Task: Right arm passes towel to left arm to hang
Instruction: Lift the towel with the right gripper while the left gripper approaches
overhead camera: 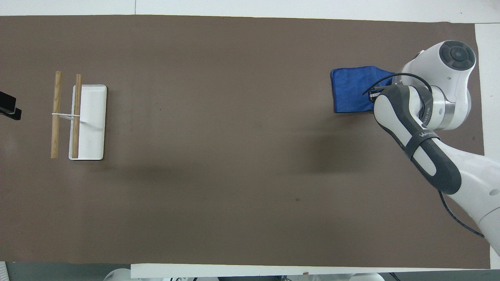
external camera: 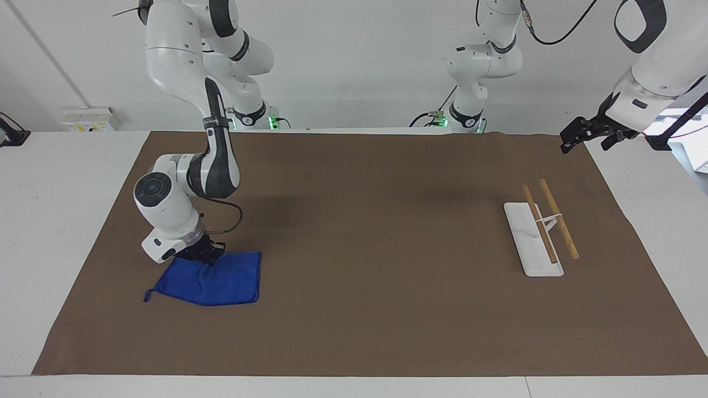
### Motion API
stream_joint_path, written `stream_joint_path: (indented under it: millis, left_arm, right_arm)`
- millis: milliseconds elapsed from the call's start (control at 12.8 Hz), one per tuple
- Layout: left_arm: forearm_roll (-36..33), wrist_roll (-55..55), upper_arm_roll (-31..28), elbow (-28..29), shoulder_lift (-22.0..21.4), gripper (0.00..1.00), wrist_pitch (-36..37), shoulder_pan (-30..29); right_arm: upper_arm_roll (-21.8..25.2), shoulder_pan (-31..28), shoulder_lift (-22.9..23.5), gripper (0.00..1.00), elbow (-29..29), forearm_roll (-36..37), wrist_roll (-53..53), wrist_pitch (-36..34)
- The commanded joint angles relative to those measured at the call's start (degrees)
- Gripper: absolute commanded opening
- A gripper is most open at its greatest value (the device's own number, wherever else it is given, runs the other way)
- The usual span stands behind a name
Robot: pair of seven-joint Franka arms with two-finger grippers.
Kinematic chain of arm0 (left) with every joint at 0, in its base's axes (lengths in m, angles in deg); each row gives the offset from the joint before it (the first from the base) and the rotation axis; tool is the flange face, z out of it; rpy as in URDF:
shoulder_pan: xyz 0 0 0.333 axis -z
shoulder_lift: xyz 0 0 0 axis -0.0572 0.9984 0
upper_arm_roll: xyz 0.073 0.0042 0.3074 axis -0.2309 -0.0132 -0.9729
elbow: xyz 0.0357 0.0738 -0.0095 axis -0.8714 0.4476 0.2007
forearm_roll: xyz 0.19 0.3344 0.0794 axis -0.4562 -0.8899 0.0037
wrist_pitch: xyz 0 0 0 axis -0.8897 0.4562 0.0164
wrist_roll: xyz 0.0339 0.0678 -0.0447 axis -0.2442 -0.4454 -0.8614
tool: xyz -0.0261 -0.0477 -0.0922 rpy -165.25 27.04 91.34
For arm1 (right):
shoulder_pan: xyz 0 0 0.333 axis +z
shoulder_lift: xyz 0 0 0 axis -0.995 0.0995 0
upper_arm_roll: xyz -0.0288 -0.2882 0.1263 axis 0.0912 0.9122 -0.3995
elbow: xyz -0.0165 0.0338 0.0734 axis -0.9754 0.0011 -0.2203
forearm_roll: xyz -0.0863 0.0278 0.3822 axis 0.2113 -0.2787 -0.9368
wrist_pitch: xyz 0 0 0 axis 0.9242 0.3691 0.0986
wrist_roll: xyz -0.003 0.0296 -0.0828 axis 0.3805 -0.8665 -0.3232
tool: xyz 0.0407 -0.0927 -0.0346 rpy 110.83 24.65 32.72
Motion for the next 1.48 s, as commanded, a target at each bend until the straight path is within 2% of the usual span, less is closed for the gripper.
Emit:
stream_joint_path:
  millis: [0,156,312,469,625,781,859,1016,1406]
  left_arm:
    - [-0.33,-1.01,0.22,2.27,-1.97,1.0,0.59,-0.35]
    - [-0.33,-7.24,0.3,4.02,-2.94,1.0,0.33,0.27]
    - [-0.33,-10.32,0.65,4.11,-2.94,1.0,-0.46,0.36]
    - [-0.24,-21.53,1.01,7.08,-3.98,1.0,-5.87,2.8]
    - [0.02,-34.87,1.01,13.49,-6.53,1.0,-14.57,6.14]
    - [0.38,-47.72,1.09,17.55,-7.51,1.0,-21.26,9.65]
    - [0.38,-55.7,1.01,18.69,-6.81,1.0,-24.16,13.15]
    - [0.38,-66.29,1.01,20.37,-5.14,1.0,-30.15,16.34]
    - [0.38,-88.62,1.09,21.59,1.01,1.0,-35.0,24.51]
  right_arm:
    - [-1.85,-0.41,-2.59,0.0,-7.54,-4.98,-1.07,-12.73]
    - [-1.94,0.29,-5.13,0.0,-10.01,-12.28,0.16,-19.15]
    - [-4.47,0.38,-7.34,0.0,-11.08,-19.75,8.65,-22.52]
    - [-7.81,0.38,-7.61,0.0,-11.26,-29.14,21.98,-22.27]
    - [-11.33,2.65,-7.7,0.0,-11.26,-33.3,32.98,-18.95]
    - [-11.7,7.56,-7.7,0.0,-10.91,-36.9,40.21,-14.72]
    - [-11.7,9.67,-7.7,0.0,-10.64,-38.84,44.59,-12.09]
    - [-11.7,13.37,-7.7,0.0,-10.47,-43.22,51.29,-8.57]
    - [-11.7,21.81,-7.61,0.0,-9.24,-46.68,64.31,1.62]
